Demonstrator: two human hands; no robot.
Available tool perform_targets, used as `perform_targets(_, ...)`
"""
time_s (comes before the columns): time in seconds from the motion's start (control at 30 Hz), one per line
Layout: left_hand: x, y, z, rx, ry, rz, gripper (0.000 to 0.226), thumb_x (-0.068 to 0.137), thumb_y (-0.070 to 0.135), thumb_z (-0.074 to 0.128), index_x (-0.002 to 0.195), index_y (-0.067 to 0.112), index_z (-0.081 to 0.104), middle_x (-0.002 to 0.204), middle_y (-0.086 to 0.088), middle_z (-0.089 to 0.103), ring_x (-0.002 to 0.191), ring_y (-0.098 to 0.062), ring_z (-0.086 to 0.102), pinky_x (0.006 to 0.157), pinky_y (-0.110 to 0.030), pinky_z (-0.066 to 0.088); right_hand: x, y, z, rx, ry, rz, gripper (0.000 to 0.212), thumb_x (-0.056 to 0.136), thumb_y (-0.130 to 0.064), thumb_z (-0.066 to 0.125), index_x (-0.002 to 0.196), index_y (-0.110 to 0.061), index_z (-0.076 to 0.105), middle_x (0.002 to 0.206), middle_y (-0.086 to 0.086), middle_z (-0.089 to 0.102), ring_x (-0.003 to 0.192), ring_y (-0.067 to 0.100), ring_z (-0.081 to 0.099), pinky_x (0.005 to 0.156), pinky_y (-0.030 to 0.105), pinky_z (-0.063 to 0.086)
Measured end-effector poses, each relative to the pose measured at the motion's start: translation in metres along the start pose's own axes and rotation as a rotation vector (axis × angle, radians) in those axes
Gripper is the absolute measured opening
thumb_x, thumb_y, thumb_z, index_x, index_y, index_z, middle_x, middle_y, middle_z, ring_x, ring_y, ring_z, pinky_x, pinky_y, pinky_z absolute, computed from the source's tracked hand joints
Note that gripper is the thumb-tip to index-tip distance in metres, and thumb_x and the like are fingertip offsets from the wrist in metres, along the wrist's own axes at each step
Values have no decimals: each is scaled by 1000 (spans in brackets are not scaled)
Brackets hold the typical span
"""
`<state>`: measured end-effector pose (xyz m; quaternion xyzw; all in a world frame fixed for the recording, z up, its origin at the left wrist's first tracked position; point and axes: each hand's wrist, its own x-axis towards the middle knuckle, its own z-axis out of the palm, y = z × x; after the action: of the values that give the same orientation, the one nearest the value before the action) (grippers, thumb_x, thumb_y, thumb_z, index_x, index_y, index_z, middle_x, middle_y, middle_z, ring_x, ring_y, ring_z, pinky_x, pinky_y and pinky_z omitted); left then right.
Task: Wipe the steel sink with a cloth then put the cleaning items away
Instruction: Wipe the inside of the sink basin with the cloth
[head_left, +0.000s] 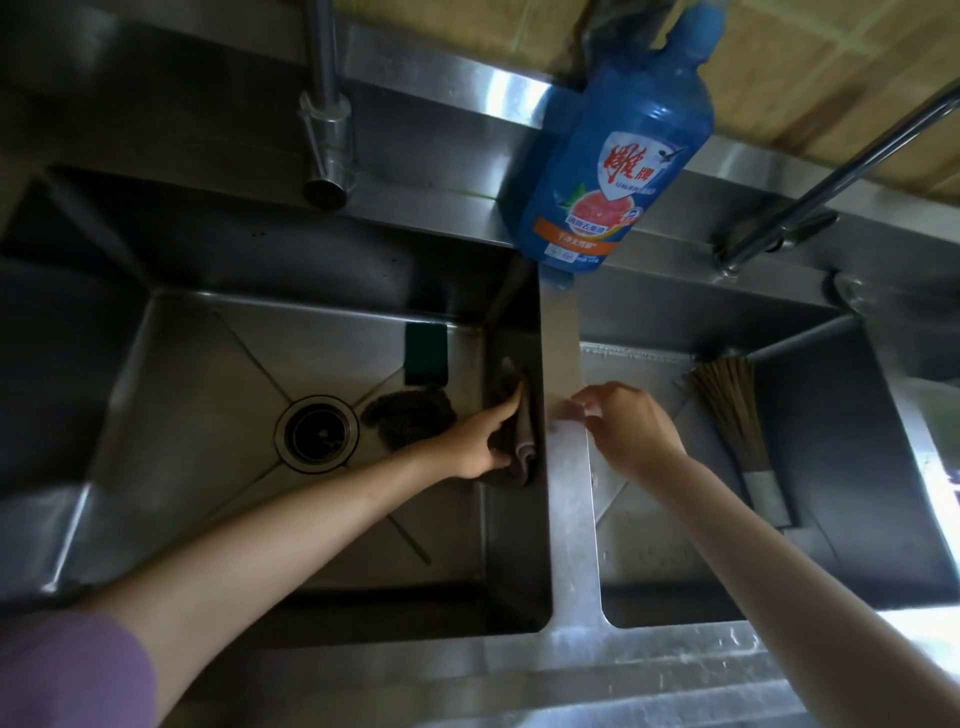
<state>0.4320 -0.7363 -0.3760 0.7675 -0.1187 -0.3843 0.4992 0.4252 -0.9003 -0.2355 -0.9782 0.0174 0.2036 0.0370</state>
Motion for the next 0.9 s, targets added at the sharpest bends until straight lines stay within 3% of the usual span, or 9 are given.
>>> perform_targets(0.17, 4, -6, 14, -75, 184, 5, 80, 90, 26, 59, 130, 71, 7, 146, -2, 41, 127, -25, 48, 100, -47, 47, -10, 0, 5, 13, -11, 32, 32, 95, -13, 51, 123, -23, 62, 123, 3, 63, 107, 23, 61, 88, 33, 49)
perform_targets(0.33, 8, -7, 18, -95, 196, -25, 86, 88, 36, 61, 138, 62, -4, 151, -4, 33, 127, -26, 47, 96, -46, 50, -15, 0, 11, 38, 17, 57, 33, 94, -12, 52, 123, -23, 62, 118, 4, 65, 103, 25, 63, 85, 38, 53)
perform_targets(0.4, 15, -14, 20, -103, 169, -103, 91, 78, 51, 62, 133, 66, -9, 153, -4, 28, 129, -28, 45, 96, -45, 50, -17, -1, 13, 42, 28, 62, 32, 94, -12, 52, 123, -22, 62, 117, 4, 65, 101, 25, 63, 83, 38, 54)
perform_targets(0.5, 32, -38, 29, -182, 137, -174, 95, 52, 76, 54, 134, 64, 7, 155, 0, 21, 135, -28, 37, 102, -44, 44, -18, -3, 14, 24, 27, 54, 31, 95, -15, 51, 124, -23, 61, 117, 3, 64, 100, 24, 63, 82, 38, 54)
perform_targets(0.7, 23, -28, 25, -677, 76, -314, 109, 44, 53, 79, 141, 30, 37, 138, -1, 49, 120, -24, 53, 100, -45, 47, -13, -2, 12, -1, 29, 31, 31, 95, -14, 51, 122, -23, 63, 119, 2, 63, 100, 24, 63, 81, 33, 52)
perform_targets(0.77, 18, -23, 23, -823, 96, -358, 92, 57, 38, 84, 137, 20, 44, 133, -6, 54, 116, -26, 56, 97, -43, 49, -10, -1, 12, -7, 37, 23, 29, 95, -15, 50, 120, -23, 64, 119, 2, 63, 100, 24, 63, 80, 32, 52)
perform_targets(0.9, 8, -17, 20, -1017, 137, -429, 47, 87, 17, 65, 131, 10, 50, 118, -14, 61, 101, -26, 61, 84, -39, 52, -3, -2, 10, -16, 72, -2, 29, 97, -14, 46, 118, -21, 65, 119, 3, 62, 99, 24, 62, 78, 31, 50)
